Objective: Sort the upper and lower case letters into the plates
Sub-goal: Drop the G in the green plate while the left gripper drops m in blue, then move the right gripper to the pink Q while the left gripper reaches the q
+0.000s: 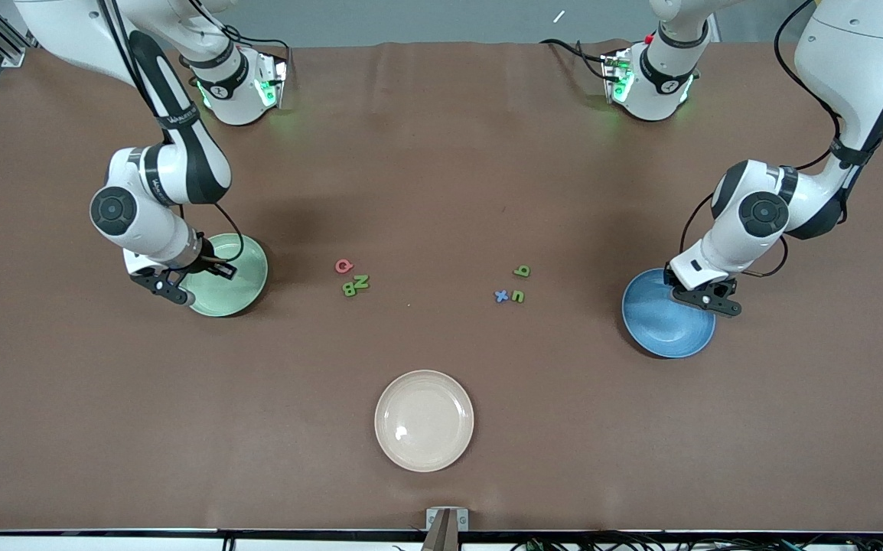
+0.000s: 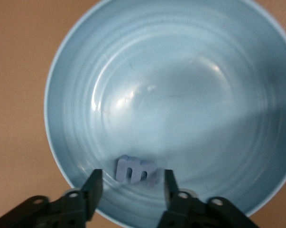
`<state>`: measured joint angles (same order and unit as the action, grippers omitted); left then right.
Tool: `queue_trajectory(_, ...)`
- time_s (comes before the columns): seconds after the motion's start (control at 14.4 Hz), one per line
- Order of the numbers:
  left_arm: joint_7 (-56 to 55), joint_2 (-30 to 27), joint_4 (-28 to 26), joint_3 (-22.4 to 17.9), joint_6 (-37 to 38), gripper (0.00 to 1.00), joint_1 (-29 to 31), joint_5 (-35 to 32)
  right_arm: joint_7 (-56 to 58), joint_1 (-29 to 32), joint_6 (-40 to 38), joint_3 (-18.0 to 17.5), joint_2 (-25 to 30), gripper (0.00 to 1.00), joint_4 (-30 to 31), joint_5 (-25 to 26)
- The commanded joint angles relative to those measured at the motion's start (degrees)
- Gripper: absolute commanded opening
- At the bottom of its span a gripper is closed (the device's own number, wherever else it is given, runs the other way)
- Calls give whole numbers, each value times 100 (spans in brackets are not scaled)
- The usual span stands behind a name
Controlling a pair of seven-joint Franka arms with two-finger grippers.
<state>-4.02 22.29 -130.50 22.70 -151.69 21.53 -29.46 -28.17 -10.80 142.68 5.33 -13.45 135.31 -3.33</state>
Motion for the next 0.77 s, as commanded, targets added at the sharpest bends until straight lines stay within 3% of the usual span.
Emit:
queue_trajectory(0.0, -20, -41, 112, 225, 8, 100, 18, -104, 319, 87, 94, -94, 36, 0, 241, -150)
queue_trajectory(0.35, -255, -216, 340, 760, 656, 100, 27, -7, 681, 263, 102, -94, -175, 2, 329, -238)
queue_trajectory(0.42, -535, -225, 437, 928, 893, 100, 27, -7, 672, 263, 94, -94, -201, 8, 329, -238)
queue_trajectory(0.49, -852, -225, 533, 1138, 1105, 100, 36, -7, 672, 263, 85, -94, -202, 34, 329, -238)
queue_trajectory(0.56, -1203, -208, 647, 1358, 1289, 100, 36, 2, 672, 263, 85, -94, -202, 88, 329, -238)
queue_trajectory(0.63, -1546, -173, 735, 1525, 1361, 100, 18, 2, 681, 263, 76, -94, -202, 100, 321, -238)
queue_trajectory(0.7, -1932, -112, 823, 1683, 1370, 100, -25, 2, 681, 254, 67, -94, -193, 100, 303, -238)
